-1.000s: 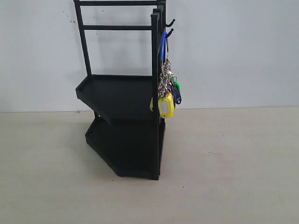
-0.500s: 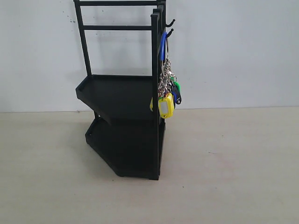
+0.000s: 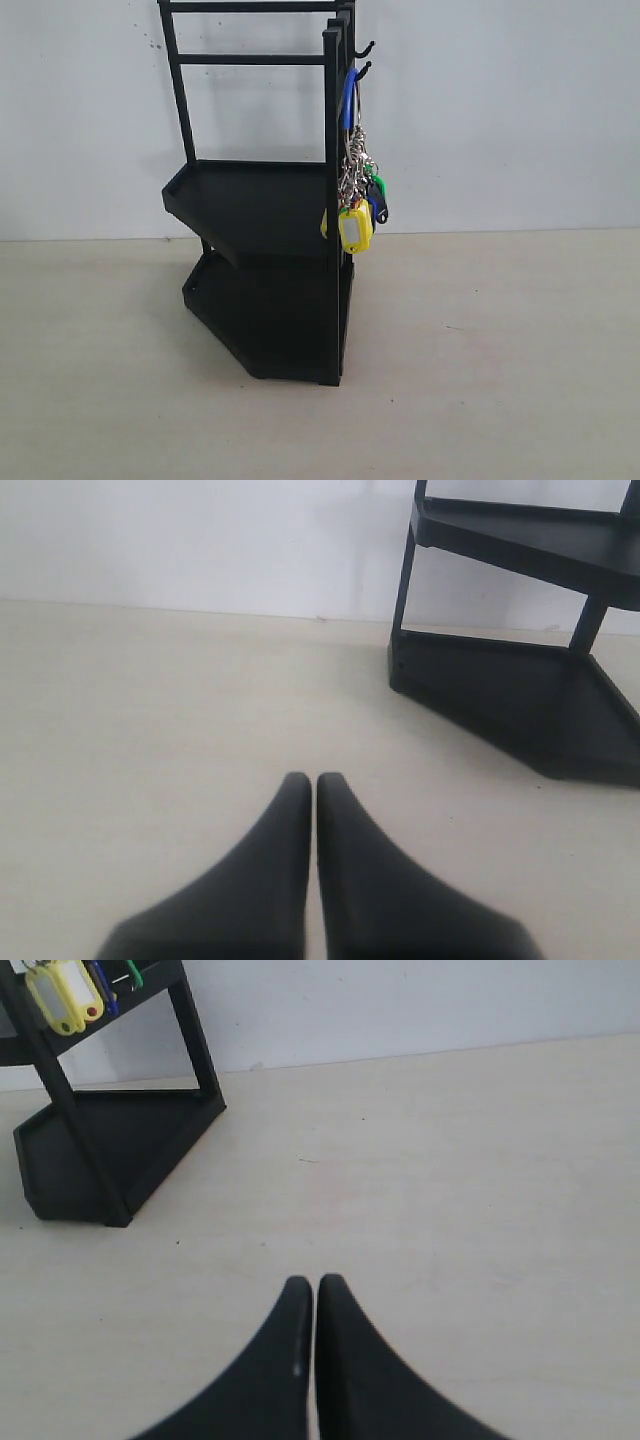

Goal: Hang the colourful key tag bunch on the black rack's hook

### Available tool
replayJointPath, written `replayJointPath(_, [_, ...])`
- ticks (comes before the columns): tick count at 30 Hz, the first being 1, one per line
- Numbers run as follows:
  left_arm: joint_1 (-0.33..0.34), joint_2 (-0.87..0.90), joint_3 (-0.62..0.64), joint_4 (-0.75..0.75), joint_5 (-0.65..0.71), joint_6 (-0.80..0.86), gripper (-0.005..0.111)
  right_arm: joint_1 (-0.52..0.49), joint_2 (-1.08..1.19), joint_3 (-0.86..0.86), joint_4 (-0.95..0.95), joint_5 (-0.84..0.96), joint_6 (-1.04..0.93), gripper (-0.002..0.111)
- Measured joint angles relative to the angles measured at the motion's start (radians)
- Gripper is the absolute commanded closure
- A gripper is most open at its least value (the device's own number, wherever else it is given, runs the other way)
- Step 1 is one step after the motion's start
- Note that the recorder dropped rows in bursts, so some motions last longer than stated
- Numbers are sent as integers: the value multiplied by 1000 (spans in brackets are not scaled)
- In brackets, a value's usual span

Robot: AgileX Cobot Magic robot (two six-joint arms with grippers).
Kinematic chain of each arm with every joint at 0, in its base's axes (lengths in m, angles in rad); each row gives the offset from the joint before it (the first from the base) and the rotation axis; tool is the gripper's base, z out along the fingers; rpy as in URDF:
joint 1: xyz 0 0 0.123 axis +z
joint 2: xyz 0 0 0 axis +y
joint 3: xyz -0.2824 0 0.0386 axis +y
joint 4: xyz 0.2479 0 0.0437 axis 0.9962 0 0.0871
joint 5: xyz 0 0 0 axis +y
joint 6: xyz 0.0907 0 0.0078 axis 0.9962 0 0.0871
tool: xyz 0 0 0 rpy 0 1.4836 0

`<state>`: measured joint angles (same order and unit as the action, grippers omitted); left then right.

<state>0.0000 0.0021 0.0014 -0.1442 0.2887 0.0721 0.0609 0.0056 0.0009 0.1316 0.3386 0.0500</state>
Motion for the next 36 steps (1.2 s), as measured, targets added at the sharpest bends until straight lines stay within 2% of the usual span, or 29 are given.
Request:
replayJointPath(4, [0, 0, 0, 0, 0, 0, 102, 0, 0, 0, -2, 0, -28, 107])
replayJointPath(11, [0, 0, 0, 0, 0, 0, 102, -60, 0, 0, -4, 0, -50, 107])
replayJointPath(36, [0, 0, 0, 0, 0, 0, 102, -60, 0, 0, -4, 4, -50, 107])
